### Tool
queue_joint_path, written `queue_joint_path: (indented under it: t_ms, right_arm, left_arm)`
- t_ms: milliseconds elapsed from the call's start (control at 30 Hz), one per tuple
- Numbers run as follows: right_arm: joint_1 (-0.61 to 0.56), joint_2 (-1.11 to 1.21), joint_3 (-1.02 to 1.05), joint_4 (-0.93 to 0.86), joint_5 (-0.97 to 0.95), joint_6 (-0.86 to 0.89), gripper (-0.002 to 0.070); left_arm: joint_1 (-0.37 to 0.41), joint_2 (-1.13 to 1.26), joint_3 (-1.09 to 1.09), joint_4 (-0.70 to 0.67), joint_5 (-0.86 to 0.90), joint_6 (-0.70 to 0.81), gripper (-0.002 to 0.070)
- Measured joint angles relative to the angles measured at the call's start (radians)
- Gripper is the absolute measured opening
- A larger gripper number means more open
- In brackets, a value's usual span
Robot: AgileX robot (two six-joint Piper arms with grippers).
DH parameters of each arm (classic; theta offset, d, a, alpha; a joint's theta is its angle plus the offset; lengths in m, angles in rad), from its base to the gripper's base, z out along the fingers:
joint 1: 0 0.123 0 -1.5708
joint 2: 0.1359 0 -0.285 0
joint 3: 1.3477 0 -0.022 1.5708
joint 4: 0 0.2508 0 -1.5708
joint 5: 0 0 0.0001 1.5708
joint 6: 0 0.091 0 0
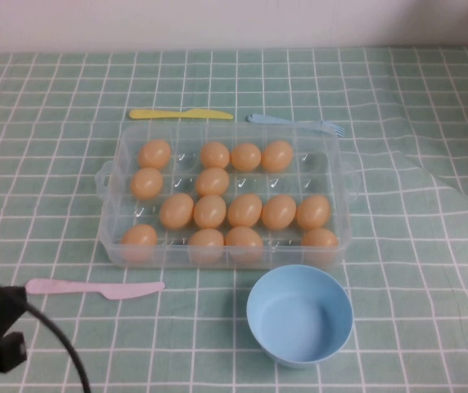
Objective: Take an egg out of the egg box
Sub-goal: Pick up the egg from the plastic box
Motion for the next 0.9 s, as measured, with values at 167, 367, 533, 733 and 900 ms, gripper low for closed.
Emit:
queue_joint_path:
  t_ms: [167,367,533,733,900]
  right_arm:
    - [0.000,0.000,0.000,0.000,0.000,0.000,-0.0017]
    - [0.000,0.000,0.000,0.000,0.000,0.000,-0.0017]
    - [0.000,0.000,0.000,0.000,0.000,0.000,-0.0017]
    - [0.000,0.000,0.000,0.000,0.000,0.000,-0.0017]
    - [0.000,0.000,0.000,0.000,0.000,0.000,-0.0017]
  left_arm:
    - [0.000,0.290,-0.201,0.039,0.158,0.099,-0.0005]
    - [-0.022,0.565,-0.411,0.099,0.263,0.108,-0.0005]
    - [-0.157,0.752,-0.584,0.234,0.309,0.024,-0.0004]
    - [-0.318,0.952,-0.783,0.349,0.453,-0.065,-0.0004]
    - [-0.407,1.083,-0.920,0.478,0.531,-0.141,-0.0005]
